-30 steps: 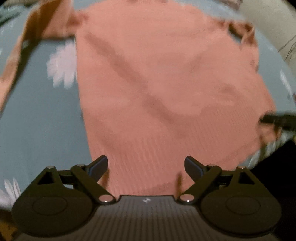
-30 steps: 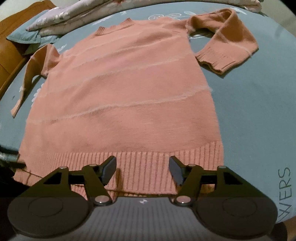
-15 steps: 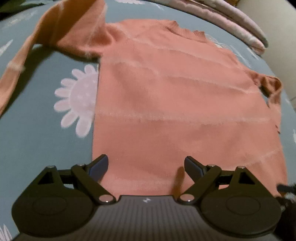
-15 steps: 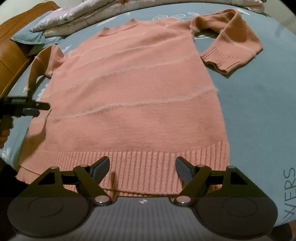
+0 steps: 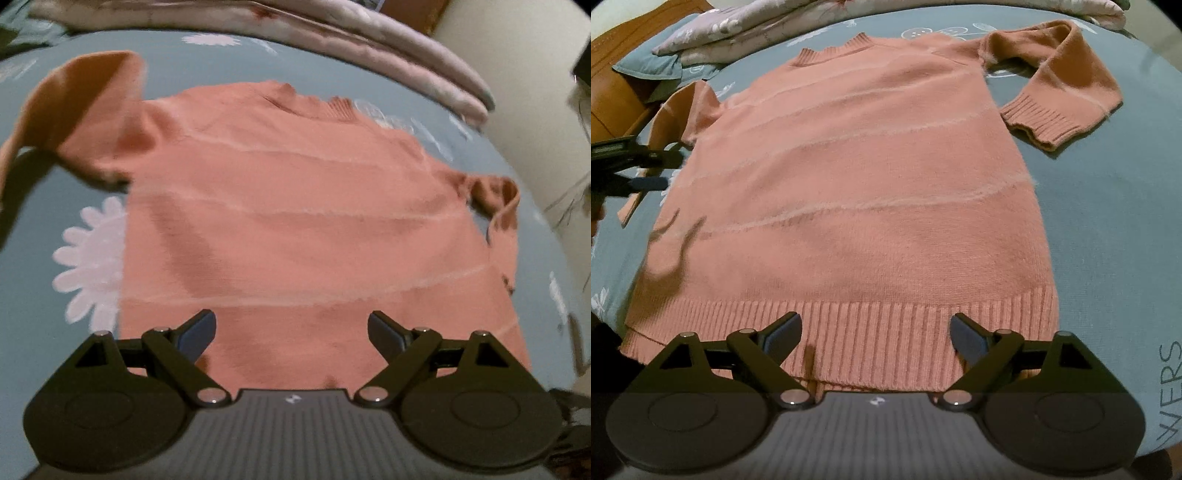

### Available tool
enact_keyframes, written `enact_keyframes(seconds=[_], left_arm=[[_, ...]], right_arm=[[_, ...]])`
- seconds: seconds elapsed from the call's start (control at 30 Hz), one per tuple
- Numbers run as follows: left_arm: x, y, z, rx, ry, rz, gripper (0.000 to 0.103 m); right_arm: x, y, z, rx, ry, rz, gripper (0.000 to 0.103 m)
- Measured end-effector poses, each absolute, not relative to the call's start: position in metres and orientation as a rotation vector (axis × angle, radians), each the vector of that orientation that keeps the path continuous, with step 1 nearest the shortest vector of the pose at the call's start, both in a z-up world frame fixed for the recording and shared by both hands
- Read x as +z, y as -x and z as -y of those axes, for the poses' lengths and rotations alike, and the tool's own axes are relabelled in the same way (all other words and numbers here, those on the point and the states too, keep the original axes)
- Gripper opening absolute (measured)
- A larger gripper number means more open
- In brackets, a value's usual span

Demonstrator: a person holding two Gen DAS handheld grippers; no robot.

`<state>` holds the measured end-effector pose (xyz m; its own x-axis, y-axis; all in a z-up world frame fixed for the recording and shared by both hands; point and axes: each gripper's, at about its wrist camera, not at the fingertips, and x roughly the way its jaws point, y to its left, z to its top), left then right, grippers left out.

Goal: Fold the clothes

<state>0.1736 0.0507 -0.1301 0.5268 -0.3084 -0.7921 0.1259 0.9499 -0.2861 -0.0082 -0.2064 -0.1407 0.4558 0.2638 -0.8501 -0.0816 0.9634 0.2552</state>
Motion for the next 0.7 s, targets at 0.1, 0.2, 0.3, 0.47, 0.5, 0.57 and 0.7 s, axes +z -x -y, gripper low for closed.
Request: enact_keyframes(seconds=[0.1, 0.2, 0.3, 0.47, 0.5, 0.57, 0.7], left_arm=[[-0.138, -0.169, -0.044, -0.251, 0.192, -1.026, 0.089], [-0.147, -0.161, -0.053, -0.179, 0.180, -1.095, 0.088], [-0.146, -0.150, -0.063, -0.159, 0.156, -1.086, 0.089], [-0.139, -0.135, -0.069, -0.127, 0.165, -1.102, 0.089], [-0.137, -0.131, -0.067, -0.136, 0.171, -1.093, 0.089], [-0.134, -0.123, -0.063, -0.155, 0.176, -1.077, 0.089], [-0.139, -0.122, -0.043, -0.199, 0.132, -1.076, 0.089]], right_arm=[[-0.141, 0.009, 0.206, 0.214, -0.190, -1.077, 0.091], [-0.141, 0.008, 0.209, 0.218, -0.201, -1.076, 0.092], [-0.142, 0.009, 0.210, 0.225, -0.219, -1.070, 0.094], [-0.143, 0.011, 0.209, 0.221, -0.225, -1.062, 0.096], [-0.143, 0.011, 0.209, 0.220, -0.224, -1.060, 0.096], [-0.142, 0.011, 0.209, 0.211, -0.233, -1.059, 0.095], [-0.129, 0.008, 0.213, 0.219, -0.288, -1.017, 0.095]])
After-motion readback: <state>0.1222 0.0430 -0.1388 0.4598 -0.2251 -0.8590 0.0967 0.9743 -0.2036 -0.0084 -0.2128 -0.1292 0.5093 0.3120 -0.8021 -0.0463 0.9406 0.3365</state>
